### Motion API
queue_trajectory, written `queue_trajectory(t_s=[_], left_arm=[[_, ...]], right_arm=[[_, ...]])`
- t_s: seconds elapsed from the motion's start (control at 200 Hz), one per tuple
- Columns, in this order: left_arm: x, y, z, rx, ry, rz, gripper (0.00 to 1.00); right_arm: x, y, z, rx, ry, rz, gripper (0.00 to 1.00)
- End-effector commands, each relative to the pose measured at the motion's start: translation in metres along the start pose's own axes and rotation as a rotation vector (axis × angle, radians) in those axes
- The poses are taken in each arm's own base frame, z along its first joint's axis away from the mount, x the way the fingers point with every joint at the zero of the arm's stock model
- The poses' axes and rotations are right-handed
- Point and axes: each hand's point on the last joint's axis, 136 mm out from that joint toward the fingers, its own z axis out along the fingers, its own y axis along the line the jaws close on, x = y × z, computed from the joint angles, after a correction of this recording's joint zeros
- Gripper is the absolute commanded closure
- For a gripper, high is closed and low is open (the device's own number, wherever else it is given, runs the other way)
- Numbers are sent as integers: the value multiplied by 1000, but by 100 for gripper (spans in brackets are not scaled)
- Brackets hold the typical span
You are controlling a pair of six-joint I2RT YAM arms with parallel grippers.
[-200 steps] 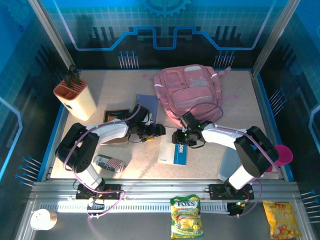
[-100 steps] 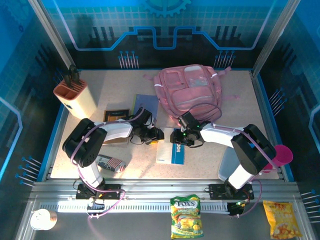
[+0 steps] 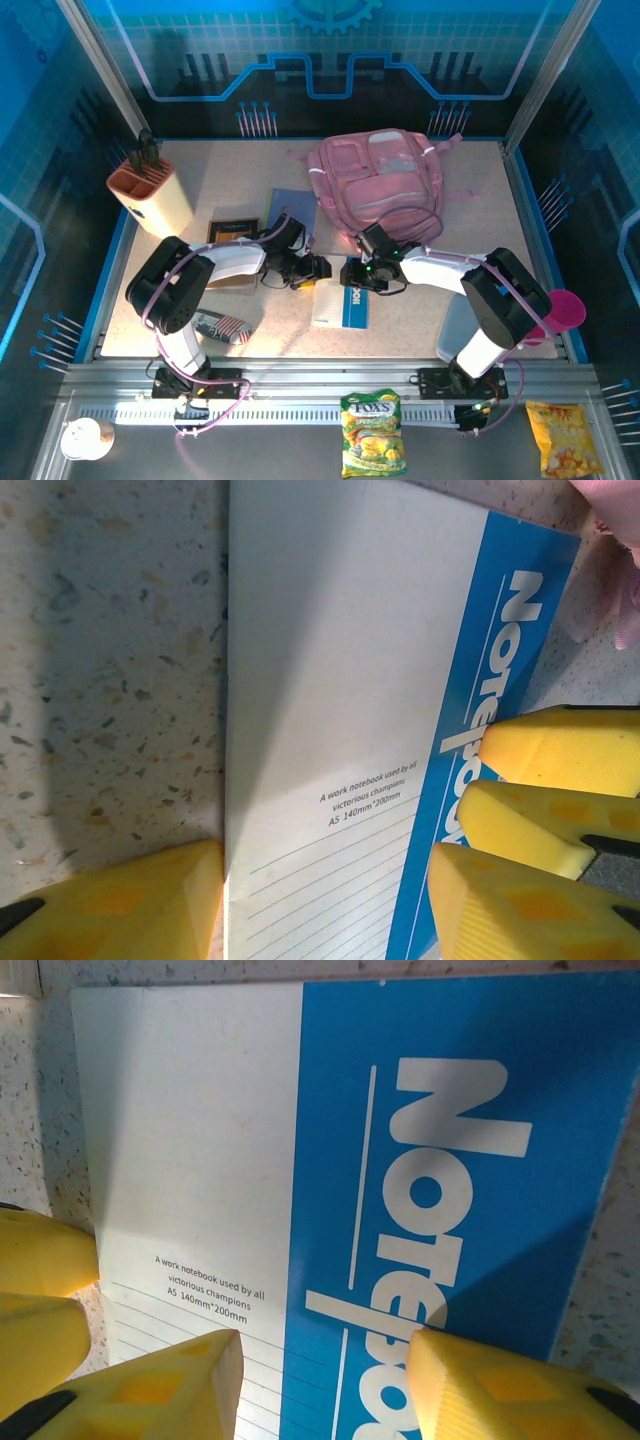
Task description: Pack books, pencil case, and school supplies into a backpack
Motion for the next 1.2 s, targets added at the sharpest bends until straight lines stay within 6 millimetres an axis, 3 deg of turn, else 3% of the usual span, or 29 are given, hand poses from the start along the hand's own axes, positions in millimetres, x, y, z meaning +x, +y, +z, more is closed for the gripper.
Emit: queue_trajectory(t_s=[0.0, 0.19, 0.29, 0.51, 0.835, 0.91, 1.006, 1.196], left_arm=[[8, -17, 5, 92, 67, 32, 46], [6, -53, -18, 233, 27, 128, 53], [9, -59, -24, 276, 15, 134, 56], [9, -38, -8, 219, 31, 55, 63], [2, -34, -5, 172, 13, 46, 80], [-5, -29, -13, 135, -47, 47, 85], [-15, -24, -28, 112, -129, 48, 100], [-37, -14, -72, 114, -301, 22, 100]], right_arm=[[11, -14, 11, 34, 52, 36, 51], [12, -18, 10, 44, 53, 41, 53], [12, -21, 10, 49, 50, 47, 54], [13, -22, 12, 36, 49, 57, 56], [8, -19, 4, 2, 6, 49, 56], [3, -17, -2, -13, -25, 41, 56], [-6, -11, -14, -47, -87, 24, 55], [-29, 6, -46, -138, -231, 8, 51]])
